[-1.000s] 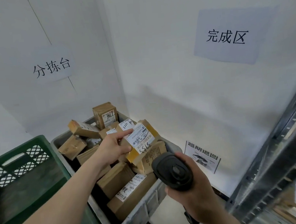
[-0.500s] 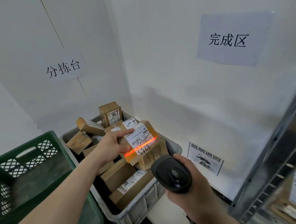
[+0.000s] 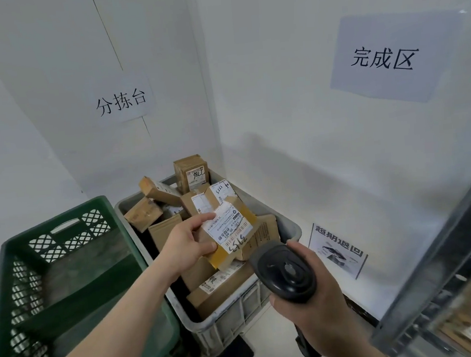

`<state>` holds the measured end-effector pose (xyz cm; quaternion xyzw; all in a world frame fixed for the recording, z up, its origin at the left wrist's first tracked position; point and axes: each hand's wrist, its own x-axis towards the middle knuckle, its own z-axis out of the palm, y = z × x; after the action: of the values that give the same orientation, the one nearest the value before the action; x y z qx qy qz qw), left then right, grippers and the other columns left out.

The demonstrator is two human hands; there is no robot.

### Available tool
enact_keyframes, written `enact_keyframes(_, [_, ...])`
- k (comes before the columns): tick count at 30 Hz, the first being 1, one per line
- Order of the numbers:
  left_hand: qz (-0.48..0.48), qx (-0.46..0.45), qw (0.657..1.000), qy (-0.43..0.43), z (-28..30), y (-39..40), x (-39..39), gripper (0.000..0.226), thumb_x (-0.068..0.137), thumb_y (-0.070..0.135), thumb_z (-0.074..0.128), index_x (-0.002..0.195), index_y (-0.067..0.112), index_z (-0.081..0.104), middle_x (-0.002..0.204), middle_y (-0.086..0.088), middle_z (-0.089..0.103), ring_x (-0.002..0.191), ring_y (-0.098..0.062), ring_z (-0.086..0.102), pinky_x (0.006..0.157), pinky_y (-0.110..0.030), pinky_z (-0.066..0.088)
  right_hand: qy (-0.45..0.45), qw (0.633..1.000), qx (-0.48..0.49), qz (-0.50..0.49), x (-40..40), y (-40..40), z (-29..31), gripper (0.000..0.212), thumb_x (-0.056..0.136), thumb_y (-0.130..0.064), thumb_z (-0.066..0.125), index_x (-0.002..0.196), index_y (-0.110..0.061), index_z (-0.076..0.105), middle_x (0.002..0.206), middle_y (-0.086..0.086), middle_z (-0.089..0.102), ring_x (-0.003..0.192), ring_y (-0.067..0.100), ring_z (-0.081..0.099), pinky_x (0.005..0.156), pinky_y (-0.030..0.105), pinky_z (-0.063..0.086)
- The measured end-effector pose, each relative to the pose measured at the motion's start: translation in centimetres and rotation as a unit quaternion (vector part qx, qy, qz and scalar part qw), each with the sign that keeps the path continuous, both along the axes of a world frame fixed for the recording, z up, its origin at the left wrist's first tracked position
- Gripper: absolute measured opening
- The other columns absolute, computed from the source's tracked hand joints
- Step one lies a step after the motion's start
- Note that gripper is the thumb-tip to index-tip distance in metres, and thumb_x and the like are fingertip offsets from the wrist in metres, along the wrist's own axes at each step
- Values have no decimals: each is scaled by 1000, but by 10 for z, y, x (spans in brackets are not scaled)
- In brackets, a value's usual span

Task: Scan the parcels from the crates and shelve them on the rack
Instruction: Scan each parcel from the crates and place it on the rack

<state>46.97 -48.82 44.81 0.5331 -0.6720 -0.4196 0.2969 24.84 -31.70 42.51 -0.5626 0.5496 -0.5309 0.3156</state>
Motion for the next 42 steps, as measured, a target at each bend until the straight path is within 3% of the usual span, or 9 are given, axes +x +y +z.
enact_keyframes(5, [4, -19, 999, -36, -1, -8, 13, 71, 76, 0, 83, 137, 26, 59, 121, 9, 62, 110, -12, 62, 101, -40, 53, 17, 1000, -9, -12, 18, -2, 1, 83, 64, 2, 89, 131, -33, 54, 115, -27, 67, 112, -1, 65, 88, 12, 52])
enact_keyframes(9, [-6, -152, 978, -145, -1, -16, 22, 74, 76, 15, 86, 142, 21, 52, 129, 5, 57, 117, -15, 56, 101, -33, 49, 26, 999, -15, -37, 32, -9, 4, 83, 64, 11, 88, 122, -41, 58, 112, -26, 69, 109, 0, 67, 87, 13, 54])
enact_keyframes(12, [-27, -267, 942, -201, -4, -24, 34, 66, 79, 21, 84, 139, 16, 56, 126, -1, 59, 116, -21, 57, 93, -33, 50, 17, 998, -20, -56, 49, -13, 1, 80, 60, -7, 88, 127, -37, 57, 117, -23, 70, 113, 3, 66, 93, 23, 57])
enact_keyframes(15, [-35, -301, 928, -215, -7, -29, 44, 61, 81, 19, 81, 138, 13, 59, 127, -5, 60, 114, -23, 56, 88, -34, 51, -9, 998, -12, -66, 66, -18, -2, 85, 57, -32, 86, 136, -27, 56, 123, -15, 69, 119, 8, 65, 101, 36, 56])
enact_keyframes(19, [-28, -250, 952, -173, -2, -33, 50, 66, 79, 22, 84, 140, 17, 57, 128, -1, 59, 113, -16, 55, 90, -26, 44, -10, 996, -6, -86, 83, -21, -6, 91, 57, -38, 86, 141, -23, 54, 129, -10, 67, 125, 9, 62, 106, 41, 53])
enact_keyframes(23, [-17, -83, 994, -71, 4, -44, 57, 64, 77, 15, 86, 136, 21, 61, 110, 10, 63, 91, -2, 58, 74, -13, 41, 17, 996, -4, -93, 96, -23, -9, 85, 62, -30, 88, 138, -27, 52, 124, -22, 66, 122, 3, 61, 100, 23, 53])
enact_keyframes(27, [-26, -39, 999, -23, 0, -53, 67, 62, 75, 12, 87, 133, 22, 66, 107, 15, 67, 93, -1, 64, 74, -14, 47, 18, 995, -9, -99, 106, -25, -11, 86, 63, -12, 89, 140, -22, 52, 122, -26, 65, 120, -1, 61, 95, 13, 50])
enact_keyframes(34, [-26, -49, 998, -29, -6, -61, 77, 60, 75, 10, 87, 129, 24, 65, 111, 10, 66, 94, -3, 63, 73, -15, 47, 3, 994, -9, -113, 118, -27, -12, 92, 58, -35, 84, 143, -19, 51, 123, -24, 66, 121, 2, 62, 98, 20, 53])
enact_keyframes(42, [-75, -215, 965, -128, -17, -55, 68, 61, 77, 16, 85, 134, 19, 63, 123, 2, 57, 109, -12, 54, 92, -26, 48, 32, 990, -9, -139, 126, -20, -9, 85, 62, -25, 86, 141, -21, 53, 122, -24, 66, 119, 1, 63, 96, 17, 52])
